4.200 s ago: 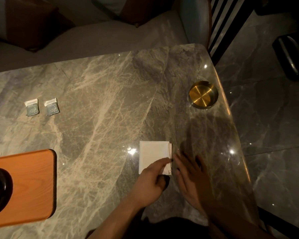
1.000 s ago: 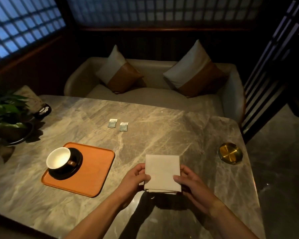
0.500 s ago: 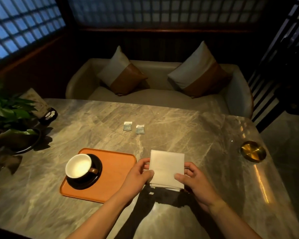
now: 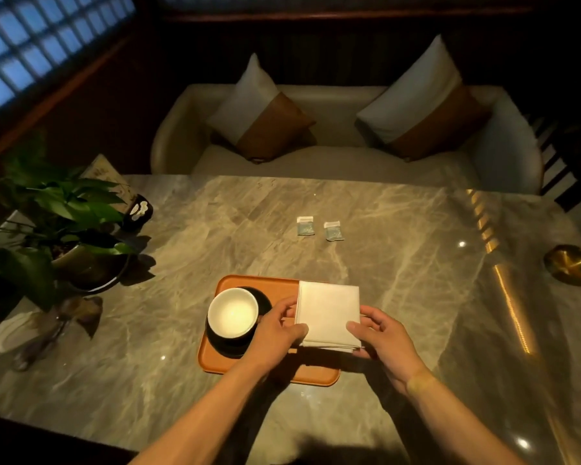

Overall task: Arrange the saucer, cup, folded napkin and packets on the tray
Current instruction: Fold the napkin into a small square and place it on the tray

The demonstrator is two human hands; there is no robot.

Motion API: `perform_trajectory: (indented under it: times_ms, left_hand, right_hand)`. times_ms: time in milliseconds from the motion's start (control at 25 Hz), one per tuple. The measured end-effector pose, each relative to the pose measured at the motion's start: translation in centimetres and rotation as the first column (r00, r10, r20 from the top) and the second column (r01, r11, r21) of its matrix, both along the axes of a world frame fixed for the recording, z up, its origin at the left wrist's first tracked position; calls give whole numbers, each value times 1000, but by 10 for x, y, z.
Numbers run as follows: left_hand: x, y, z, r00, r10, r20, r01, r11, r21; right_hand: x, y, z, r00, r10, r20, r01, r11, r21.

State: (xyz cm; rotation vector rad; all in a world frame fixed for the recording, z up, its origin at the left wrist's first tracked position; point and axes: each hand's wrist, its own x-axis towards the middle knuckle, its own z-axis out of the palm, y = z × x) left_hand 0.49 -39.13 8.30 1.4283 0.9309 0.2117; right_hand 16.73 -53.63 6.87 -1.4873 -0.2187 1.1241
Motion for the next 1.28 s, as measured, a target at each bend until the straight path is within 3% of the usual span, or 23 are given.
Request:
perform_trajectory:
  times_ms: [320, 600, 680, 840, 1040, 1200, 1280]
  left_hand:
    - [-19, 7, -48, 993, 1, -115, 5, 998, 58]
    - [-23, -5, -83, 953, -23, -302, 76, 984, 164]
    - [-23, -11, -90, 936, -67, -347, 139, 973, 186]
    - [-28, -11, -102, 901, -97, -423, 232, 931, 281]
    - [-31, -5, -111, 861, -131, -492, 323, 887, 330]
    - [-36, -4, -113, 823, -187, -537, 445, 800, 403]
    - [-39, -3, -112, 813, -209, -543, 479, 770, 421]
  right_hand:
    - [-28, 9, -23, 998, -15, 54, 24, 986, -167]
    - [-42, 11, -57, 953, 137, 269, -32, 932, -362]
    - [-42, 9, -62, 900, 266, 345, -86, 885, -458]
    - [-45, 4, -70, 774, 394, 495, -129, 864, -486]
    - [-50, 6, -81, 650, 483, 587, -133, 833, -537]
    - [-50, 5, -87, 448, 646, 619, -118, 728, -675]
    - [-46, 4, -86, 394, 678, 621, -95, 702, -706]
